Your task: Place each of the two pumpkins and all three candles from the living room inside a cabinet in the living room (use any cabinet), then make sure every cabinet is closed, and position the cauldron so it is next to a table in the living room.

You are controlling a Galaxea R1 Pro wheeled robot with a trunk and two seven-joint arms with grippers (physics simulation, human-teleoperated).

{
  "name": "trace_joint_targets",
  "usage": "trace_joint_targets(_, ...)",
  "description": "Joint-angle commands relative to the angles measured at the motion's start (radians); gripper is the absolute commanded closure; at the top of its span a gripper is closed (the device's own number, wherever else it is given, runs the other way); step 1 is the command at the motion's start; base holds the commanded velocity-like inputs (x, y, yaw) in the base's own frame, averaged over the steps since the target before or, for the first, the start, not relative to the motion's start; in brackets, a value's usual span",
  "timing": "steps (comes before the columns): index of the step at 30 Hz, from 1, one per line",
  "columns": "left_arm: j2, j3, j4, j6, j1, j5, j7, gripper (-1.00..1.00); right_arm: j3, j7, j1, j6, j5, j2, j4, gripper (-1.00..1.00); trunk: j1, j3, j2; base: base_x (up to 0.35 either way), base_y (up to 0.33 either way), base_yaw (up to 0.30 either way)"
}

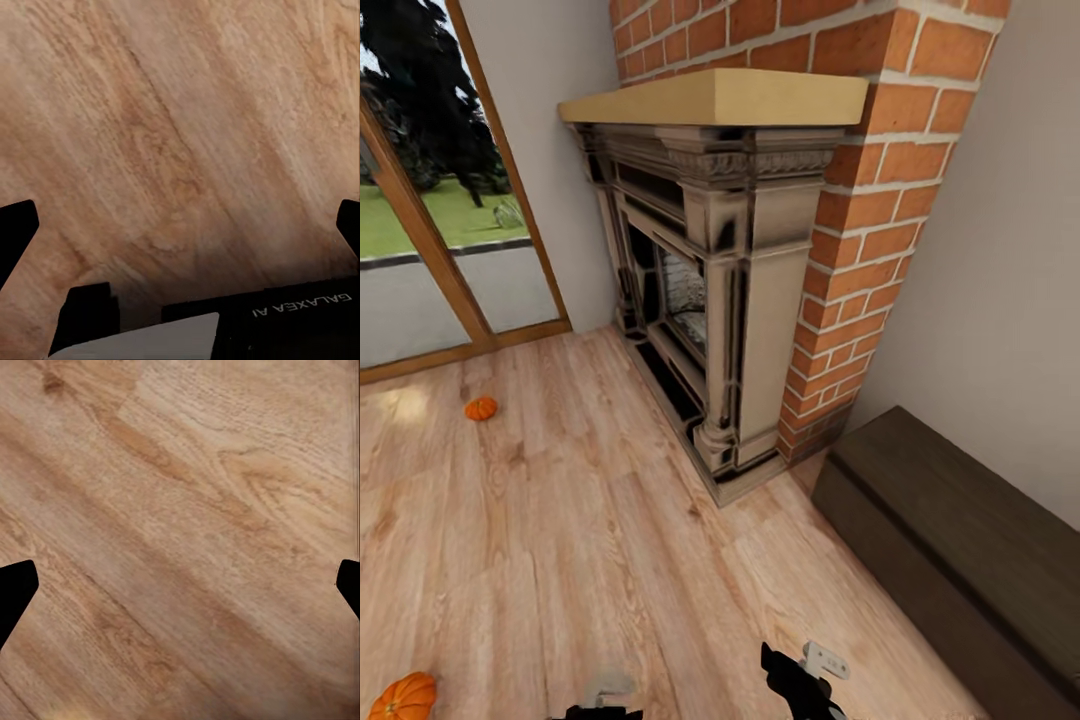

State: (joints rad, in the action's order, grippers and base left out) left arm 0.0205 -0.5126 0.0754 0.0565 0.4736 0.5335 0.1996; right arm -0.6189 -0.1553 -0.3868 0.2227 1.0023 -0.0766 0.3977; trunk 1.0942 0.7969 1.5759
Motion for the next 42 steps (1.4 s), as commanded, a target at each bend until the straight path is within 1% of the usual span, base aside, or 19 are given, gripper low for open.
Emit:
trace_joint_targets(1,0.003,-0.008,-0.012,0.034,-0.023,0.009,0.003,-1.0,-0.008,-0.006,-0.001,0.006,0.008,-0.002,-0.002,-1.0,0.0,0.0,0.0,0.0,0.0,-0.266)
trace_joint_targets(2,0.003,-0.008,-0.014,0.042,-0.032,0.009,0.003,-1.0,-0.008,-0.006,-0.001,0.006,0.007,-0.002,-0.002,-1.0,0.0,0.0,0.0,0.0,0.0,-0.266)
trace_joint_targets(5,0.005,-0.009,-0.021,0.072,-0.083,0.009,0.003,-1.0,-0.008,-0.006,-0.001,0.006,0.007,-0.004,-0.003,-1.0,0.0,-0.002,0.0,0.0,0.0,-0.266)
trace_joint_targets(9,0.005,-0.009,-0.023,0.082,-0.131,0.01,0.003,-1.0,-0.008,-0.006,-0.001,0.006,0.007,-0.004,-0.003,-1.0,0.0,-0.004,0.0,0.0,0.0,-0.266)
trace_joint_targets(12,0.004,-0.009,-0.023,0.083,-0.152,0.011,0.003,-1.0,-0.008,-0.006,-0.001,0.006,0.007,-0.005,-0.004,-1.0,0.0,-0.006,0.0,0.0,0.0,-0.266)
trace_joint_targets(18,0.004,-0.009,-0.025,0.083,-0.161,0.012,0.004,-1.0,-0.008,-0.006,-0.001,0.006,0.007,-0.006,-0.004,-1.0,0.0,-0.01,0.0,0.0,0.0,-0.266)
trace_joint_targets(42,0.004,-0.009,-0.025,0.083,-0.163,0.013,0.004,-1.0,-0.01,-0.006,-0.001,0.006,0.007,-0.008,-0.004,-1.0,0.0,-0.026,0.0,0.0,0.0,-0.266)
